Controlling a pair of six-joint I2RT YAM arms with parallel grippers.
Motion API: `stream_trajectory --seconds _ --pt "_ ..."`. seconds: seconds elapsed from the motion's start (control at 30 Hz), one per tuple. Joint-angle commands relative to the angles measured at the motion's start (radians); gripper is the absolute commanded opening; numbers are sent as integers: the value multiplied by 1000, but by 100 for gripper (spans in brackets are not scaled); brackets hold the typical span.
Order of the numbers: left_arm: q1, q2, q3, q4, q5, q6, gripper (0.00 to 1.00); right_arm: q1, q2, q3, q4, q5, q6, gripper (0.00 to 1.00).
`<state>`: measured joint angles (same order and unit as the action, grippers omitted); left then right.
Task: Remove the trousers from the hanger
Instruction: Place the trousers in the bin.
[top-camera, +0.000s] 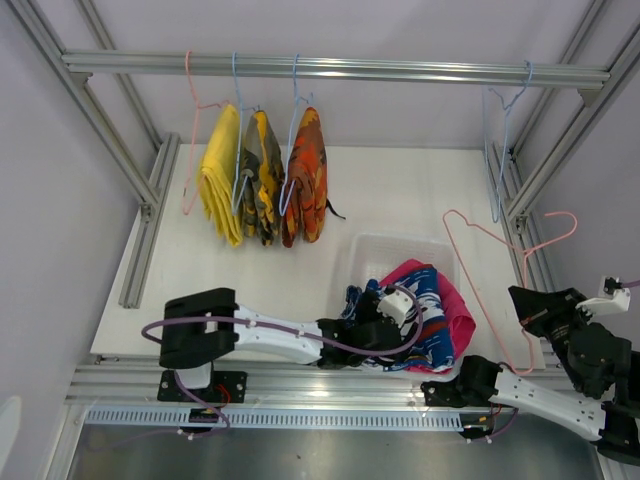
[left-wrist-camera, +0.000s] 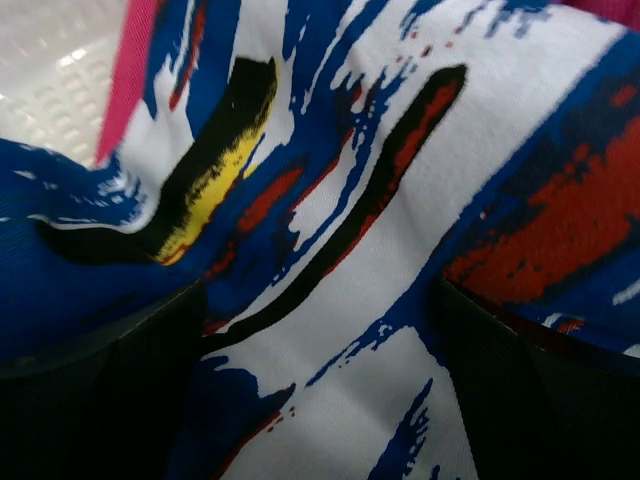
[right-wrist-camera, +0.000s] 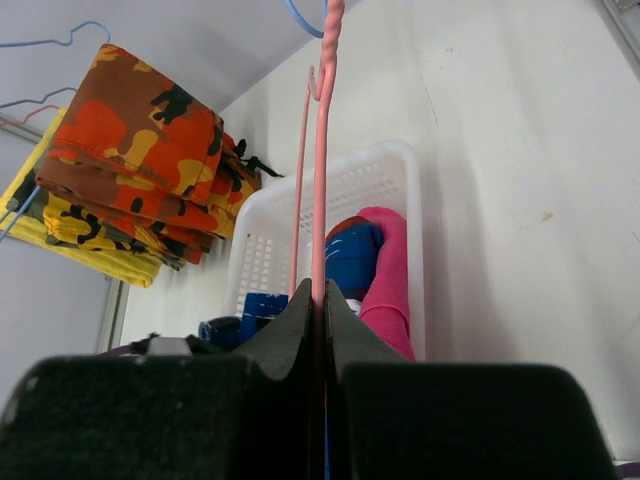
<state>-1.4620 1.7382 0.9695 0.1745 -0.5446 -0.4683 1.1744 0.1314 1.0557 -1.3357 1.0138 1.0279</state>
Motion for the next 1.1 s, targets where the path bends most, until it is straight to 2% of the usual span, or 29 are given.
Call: stream_trajectory --seconds 0.0,0.13,0.33,0.53,0.67,1.07 --pt "-32 113 29 -185 163 -256 99 7 -13 44 -14 37 12 0" --pt "-31 107 60 -279 160 -256 99 -4 -13 81 -10 28 -14 0" --pt "-34 -58 123 -429 58 -170 99 -35 -9 99 27 5 -69 0" --pt "-35 -184 175 -455 -24 -67 99 -38 -7 99 55 -1 -97 0" --pt "-28 -146 233 -446 -60 -15 100 -38 -4 96 76 -9 -112 0" --pt "95 10 314 -316 15 7 99 -39 -7 89 73 -24 -124 0"
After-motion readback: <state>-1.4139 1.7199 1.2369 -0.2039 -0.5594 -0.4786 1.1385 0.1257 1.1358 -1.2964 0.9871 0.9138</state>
